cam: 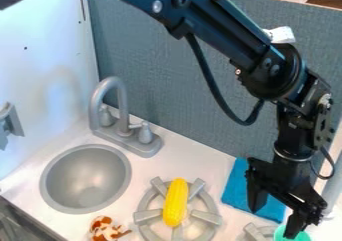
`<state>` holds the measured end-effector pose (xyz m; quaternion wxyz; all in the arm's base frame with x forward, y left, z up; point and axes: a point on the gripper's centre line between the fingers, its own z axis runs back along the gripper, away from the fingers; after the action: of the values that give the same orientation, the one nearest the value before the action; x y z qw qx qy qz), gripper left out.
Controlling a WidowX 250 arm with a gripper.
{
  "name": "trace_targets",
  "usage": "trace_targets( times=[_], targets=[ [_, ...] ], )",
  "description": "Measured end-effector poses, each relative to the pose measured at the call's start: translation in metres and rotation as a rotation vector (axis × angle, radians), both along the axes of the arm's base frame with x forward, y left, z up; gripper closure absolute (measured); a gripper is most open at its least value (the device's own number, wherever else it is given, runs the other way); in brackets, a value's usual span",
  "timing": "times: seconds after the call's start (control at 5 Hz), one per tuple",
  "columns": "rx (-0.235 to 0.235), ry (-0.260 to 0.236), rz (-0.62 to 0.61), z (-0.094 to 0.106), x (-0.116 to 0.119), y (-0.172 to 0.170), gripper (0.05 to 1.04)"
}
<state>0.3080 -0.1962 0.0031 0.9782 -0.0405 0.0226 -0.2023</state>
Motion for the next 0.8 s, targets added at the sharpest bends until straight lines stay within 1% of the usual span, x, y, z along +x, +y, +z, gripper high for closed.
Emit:
trace_targets(
  times=[0.2,0.4,0.6,0.8],
  targets=[
    [0.077,-0.040,0.030,0.012,-0.001,0.022,0.080],
    [0.082,-0.085,0.088,0.026,0.002,0.045,0.080],
    [0.065,-0.094,0.149,0.031,0.012,0.067,0.080],
    [0.043,-0.110,0.195,0.032,0.030,0.078,0.080]
  ],
)
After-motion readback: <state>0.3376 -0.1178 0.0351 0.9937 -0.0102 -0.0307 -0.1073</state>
